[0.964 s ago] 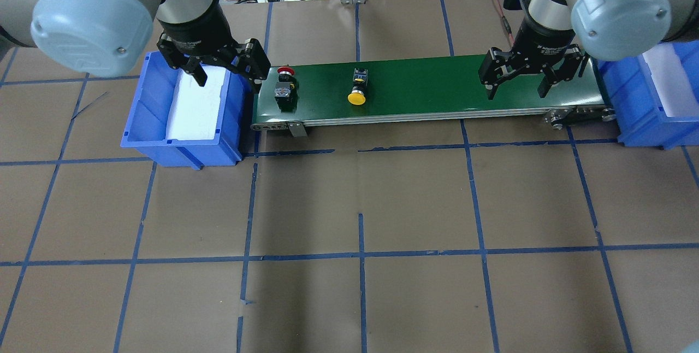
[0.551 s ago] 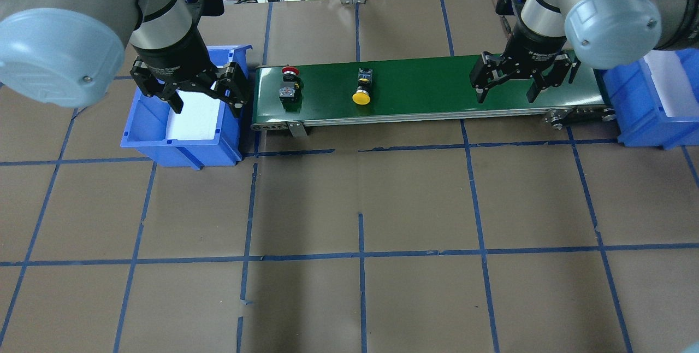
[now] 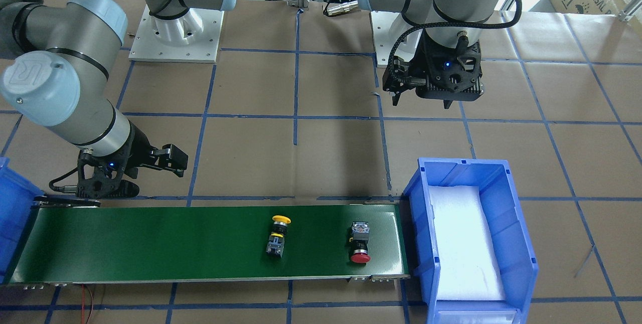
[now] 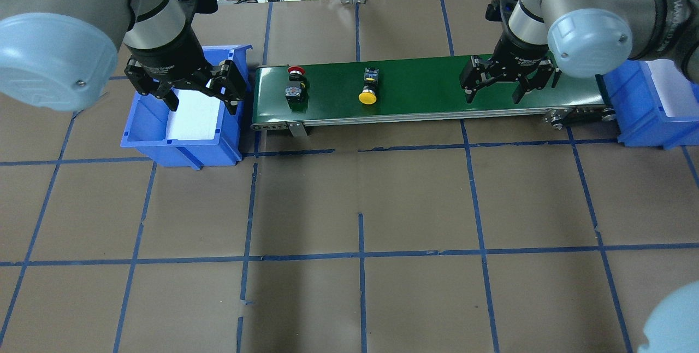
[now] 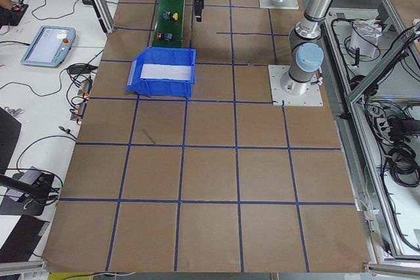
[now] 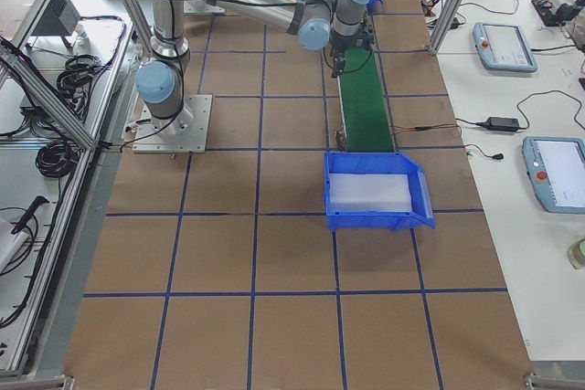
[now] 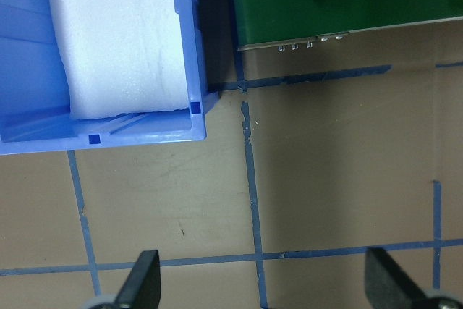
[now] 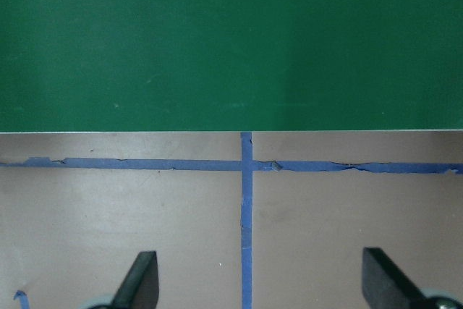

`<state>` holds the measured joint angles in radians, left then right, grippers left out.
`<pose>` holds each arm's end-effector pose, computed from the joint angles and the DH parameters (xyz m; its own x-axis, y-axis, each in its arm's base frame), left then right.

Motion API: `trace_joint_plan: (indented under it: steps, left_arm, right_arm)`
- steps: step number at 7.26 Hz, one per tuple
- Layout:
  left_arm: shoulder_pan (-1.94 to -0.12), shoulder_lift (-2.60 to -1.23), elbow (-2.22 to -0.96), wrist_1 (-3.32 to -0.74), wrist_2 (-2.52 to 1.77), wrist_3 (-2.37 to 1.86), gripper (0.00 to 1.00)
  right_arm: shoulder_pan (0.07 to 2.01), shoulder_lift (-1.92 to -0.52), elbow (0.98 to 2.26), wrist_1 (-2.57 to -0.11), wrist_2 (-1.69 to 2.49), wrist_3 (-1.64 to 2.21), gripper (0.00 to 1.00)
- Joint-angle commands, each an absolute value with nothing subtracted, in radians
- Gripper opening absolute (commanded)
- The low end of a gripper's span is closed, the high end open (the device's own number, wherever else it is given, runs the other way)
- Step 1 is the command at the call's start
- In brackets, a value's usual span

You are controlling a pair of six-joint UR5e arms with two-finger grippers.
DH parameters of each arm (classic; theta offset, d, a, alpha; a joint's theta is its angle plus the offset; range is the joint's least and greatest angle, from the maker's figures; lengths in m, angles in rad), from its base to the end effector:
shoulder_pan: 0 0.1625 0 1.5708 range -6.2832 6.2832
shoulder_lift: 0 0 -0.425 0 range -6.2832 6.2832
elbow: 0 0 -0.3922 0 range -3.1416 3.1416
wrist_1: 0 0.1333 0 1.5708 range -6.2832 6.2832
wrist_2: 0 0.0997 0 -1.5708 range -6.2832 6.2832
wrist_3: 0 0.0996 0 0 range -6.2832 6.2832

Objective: Transport two buttons from left to right

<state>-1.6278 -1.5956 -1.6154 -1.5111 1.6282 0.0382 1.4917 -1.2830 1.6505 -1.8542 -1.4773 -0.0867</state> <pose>-0.1559 -0.4924 0.4598 -0.9938 0.0955 -0.0570 0.0950 0.9954 0.0119 0.0965 -0.5871 0.3219 -0.9950 0.0001 -0.1000 -0.0074 0.9971 0.0756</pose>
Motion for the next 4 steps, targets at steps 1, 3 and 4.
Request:
trace_joint_plan:
  steps: [1, 3, 4]
  left_arm:
    - [-1.629, -1.585, -1.620, -1.500, 1.632, 0.048, 1.00]
    - [-1.628, -1.586, -1.620, -1.499, 1.631, 0.052, 1.00]
    - [-1.625, -1.588, -1.620, -1.499, 1.632, 0.052, 1.00]
  right_arm:
    - [1.493, -1.259, 1.651, -1.890, -1.474, -0.089, 1.00]
    - [1.490, -1.240, 1.651, -1.917, -1.476, -0.091, 1.00]
    - [1.489, -1.238, 1.648, -1.917, -1.474, -0.089, 1.00]
